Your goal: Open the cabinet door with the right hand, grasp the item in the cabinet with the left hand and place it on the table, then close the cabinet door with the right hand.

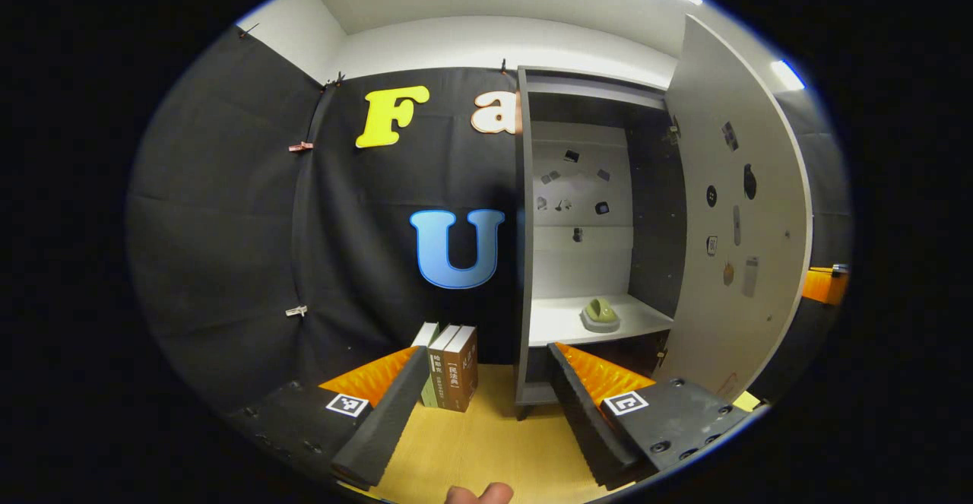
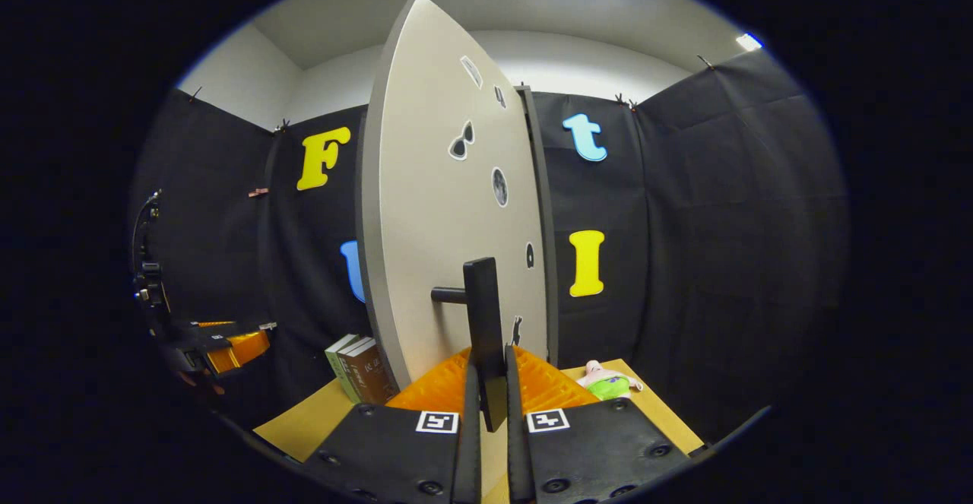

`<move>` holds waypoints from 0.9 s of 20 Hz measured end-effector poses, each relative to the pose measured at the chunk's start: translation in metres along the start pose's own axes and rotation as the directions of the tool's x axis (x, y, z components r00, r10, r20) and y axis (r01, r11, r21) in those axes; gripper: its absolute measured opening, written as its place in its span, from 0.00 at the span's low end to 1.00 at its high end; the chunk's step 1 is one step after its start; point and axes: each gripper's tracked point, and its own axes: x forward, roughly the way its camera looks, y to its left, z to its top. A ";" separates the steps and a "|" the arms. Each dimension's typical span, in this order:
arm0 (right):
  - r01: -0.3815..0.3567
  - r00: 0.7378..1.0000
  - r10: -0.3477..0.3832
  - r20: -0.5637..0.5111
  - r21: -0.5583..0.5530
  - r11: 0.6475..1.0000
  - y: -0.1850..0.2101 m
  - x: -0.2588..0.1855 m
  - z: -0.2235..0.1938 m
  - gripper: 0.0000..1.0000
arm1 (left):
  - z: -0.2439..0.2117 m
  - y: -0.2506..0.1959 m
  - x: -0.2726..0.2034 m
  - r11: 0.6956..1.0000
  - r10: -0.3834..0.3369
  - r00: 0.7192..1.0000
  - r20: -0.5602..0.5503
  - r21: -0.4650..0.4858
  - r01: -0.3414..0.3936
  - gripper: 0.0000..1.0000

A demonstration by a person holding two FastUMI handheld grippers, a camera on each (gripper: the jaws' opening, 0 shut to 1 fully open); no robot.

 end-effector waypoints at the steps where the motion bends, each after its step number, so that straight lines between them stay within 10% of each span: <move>1: 0.009 1.000 -0.009 0.002 0.008 1.000 -0.004 -0.001 0.000 0.18 | 0.001 -0.002 0.001 1.000 -0.005 1.000 0.003 0.000 0.005 0.96; 18: 0.178 0.983 -0.174 0.059 -0.065 0.982 -0.066 -0.010 0.017 0.14 | 0.010 -0.044 0.015 0.998 -0.058 0.998 0.012 -0.030 0.058 0.96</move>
